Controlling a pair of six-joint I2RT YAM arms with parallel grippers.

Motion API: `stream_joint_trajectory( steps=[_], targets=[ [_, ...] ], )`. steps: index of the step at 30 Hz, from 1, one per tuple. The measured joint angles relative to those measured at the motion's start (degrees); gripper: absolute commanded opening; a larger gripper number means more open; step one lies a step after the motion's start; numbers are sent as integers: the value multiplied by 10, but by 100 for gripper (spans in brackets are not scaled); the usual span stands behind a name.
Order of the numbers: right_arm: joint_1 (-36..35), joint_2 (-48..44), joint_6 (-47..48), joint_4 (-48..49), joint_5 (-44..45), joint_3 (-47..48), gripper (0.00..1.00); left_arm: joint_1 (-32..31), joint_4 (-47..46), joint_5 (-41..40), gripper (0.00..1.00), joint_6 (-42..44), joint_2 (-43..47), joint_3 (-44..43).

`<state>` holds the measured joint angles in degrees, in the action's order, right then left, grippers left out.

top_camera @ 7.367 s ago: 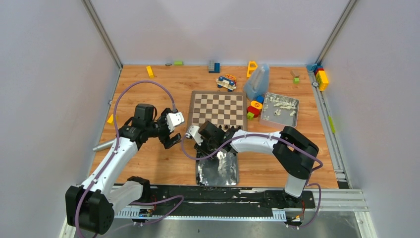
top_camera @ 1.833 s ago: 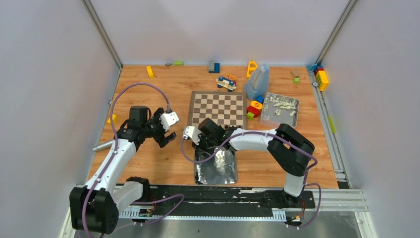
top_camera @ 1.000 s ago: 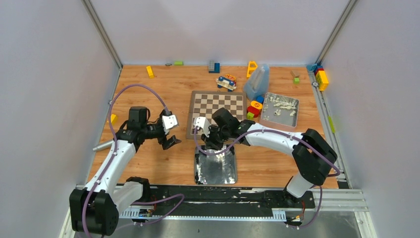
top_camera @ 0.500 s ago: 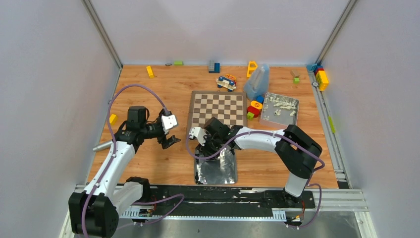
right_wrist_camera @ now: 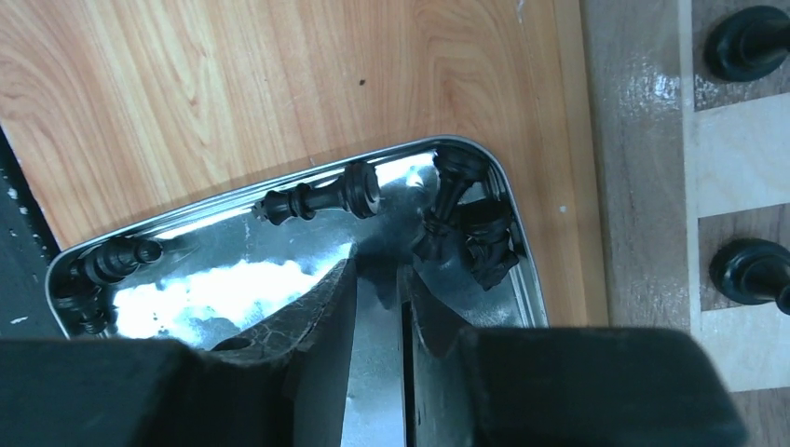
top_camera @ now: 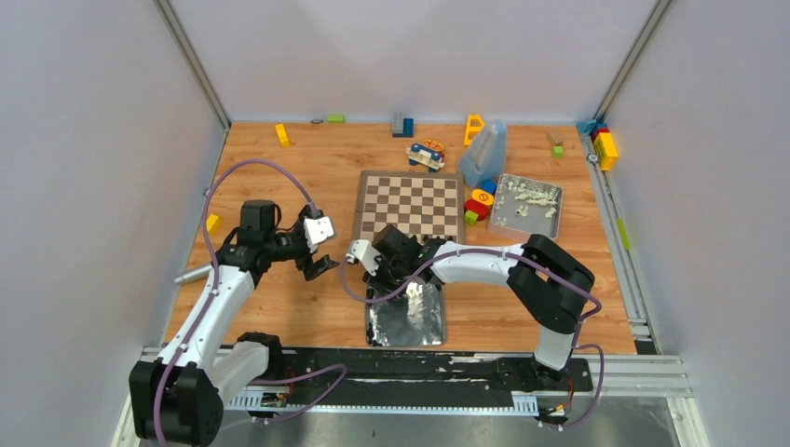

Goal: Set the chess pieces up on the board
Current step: Pick up the chess piece from the storage box.

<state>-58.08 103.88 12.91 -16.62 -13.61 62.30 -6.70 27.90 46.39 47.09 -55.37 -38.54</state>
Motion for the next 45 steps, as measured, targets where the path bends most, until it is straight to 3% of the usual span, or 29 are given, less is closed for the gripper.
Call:
stream_joint_trajectory(
  steps=[21, 33, 40, 45],
  targets=[
    [-2, 11, 7, 17, 43, 9, 28, 0, 3, -6, 95, 11, 0, 4],
    [-2, 22, 7, 24, 47, 19, 1, 0, 11, -19, 95, 21, 0, 4],
    [11, 11, 7, 15, 32, 17, 0, 0, 11, -20, 95, 23, 0, 4],
    [56, -46, 23, -7, -37, 9, 0, 0, 11, -7, 92, 24, 0, 5]
  ],
)
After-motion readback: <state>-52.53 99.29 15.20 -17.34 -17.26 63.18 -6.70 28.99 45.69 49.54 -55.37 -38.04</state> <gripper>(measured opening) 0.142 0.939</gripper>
